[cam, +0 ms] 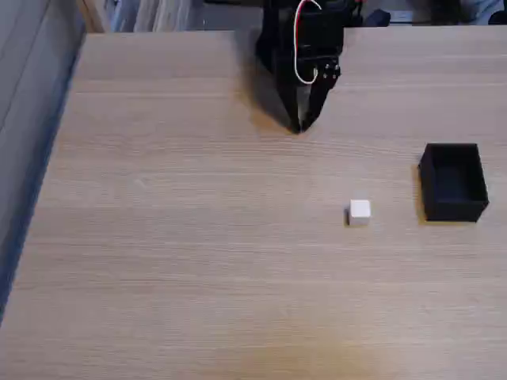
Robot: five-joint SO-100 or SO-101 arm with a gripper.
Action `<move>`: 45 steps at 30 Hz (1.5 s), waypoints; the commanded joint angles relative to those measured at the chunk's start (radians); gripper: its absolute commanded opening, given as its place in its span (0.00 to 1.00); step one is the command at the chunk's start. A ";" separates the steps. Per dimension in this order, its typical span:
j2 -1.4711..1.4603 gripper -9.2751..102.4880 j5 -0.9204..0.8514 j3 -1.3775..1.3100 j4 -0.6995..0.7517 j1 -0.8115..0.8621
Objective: Pick a white block and place it in the black box.
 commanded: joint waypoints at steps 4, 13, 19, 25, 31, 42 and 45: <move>0.006 0.08 0.000 0.015 0.003 0.061; 0.006 0.08 0.000 0.015 0.003 0.060; 0.006 0.08 -0.002 0.015 0.003 0.054; 0.006 0.08 -0.002 0.015 0.003 0.051; 0.006 0.08 -0.002 0.015 0.003 0.063; 0.006 0.08 -0.006 0.015 0.003 0.067; 0.006 0.08 -0.008 0.014 0.003 0.067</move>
